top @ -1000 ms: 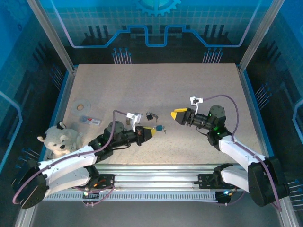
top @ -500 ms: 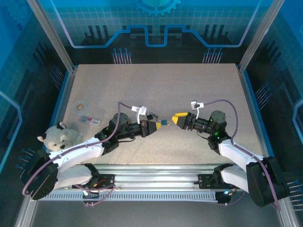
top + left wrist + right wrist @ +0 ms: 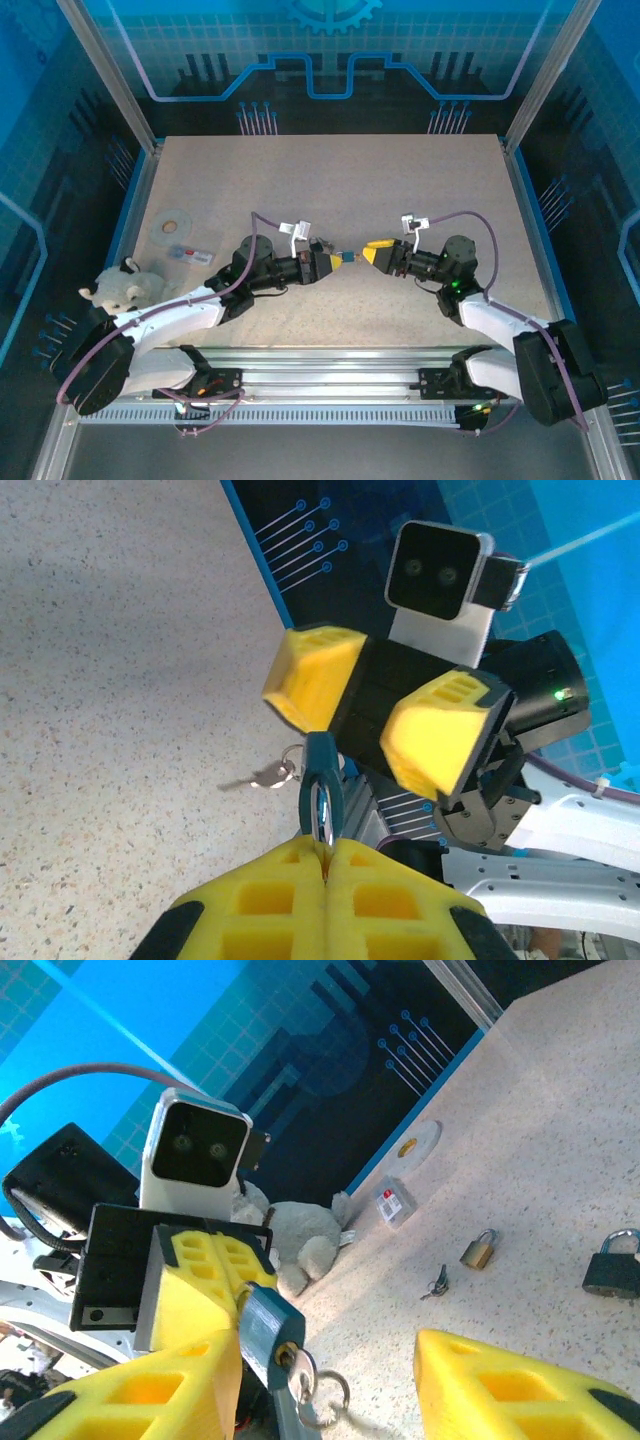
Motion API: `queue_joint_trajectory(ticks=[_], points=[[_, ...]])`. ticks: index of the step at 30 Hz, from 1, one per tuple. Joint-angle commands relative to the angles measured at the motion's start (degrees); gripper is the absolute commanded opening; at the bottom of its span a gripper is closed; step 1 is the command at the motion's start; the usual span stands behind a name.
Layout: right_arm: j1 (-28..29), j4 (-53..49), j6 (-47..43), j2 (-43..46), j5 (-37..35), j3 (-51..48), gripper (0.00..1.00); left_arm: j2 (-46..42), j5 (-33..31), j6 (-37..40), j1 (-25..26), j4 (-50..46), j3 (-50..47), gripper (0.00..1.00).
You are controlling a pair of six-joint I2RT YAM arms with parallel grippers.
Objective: Lock with the key
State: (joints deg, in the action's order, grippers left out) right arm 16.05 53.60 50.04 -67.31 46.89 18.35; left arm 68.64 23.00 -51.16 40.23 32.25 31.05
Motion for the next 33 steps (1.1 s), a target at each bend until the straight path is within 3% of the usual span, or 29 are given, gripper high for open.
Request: queue_joint_trajectory(ticks=[1,23,33], points=[[-0.83,4.52,1.40,-1.55,1.77,0.19,0.47,0.69,1.68,-1.57,-0.63,3.58,1.32,0.00],[-0.04,21.73,11.86,-12.89,7.52,1.43,0.39,2.08,3.03,-2.92,-1.74,5.37,0.77,0.00],[0.38,21.98,12.10,-13.66,7.76,1.96,0.36,2.90,4.15,-3.05,-1.82,5.72,0.35,0.00]])
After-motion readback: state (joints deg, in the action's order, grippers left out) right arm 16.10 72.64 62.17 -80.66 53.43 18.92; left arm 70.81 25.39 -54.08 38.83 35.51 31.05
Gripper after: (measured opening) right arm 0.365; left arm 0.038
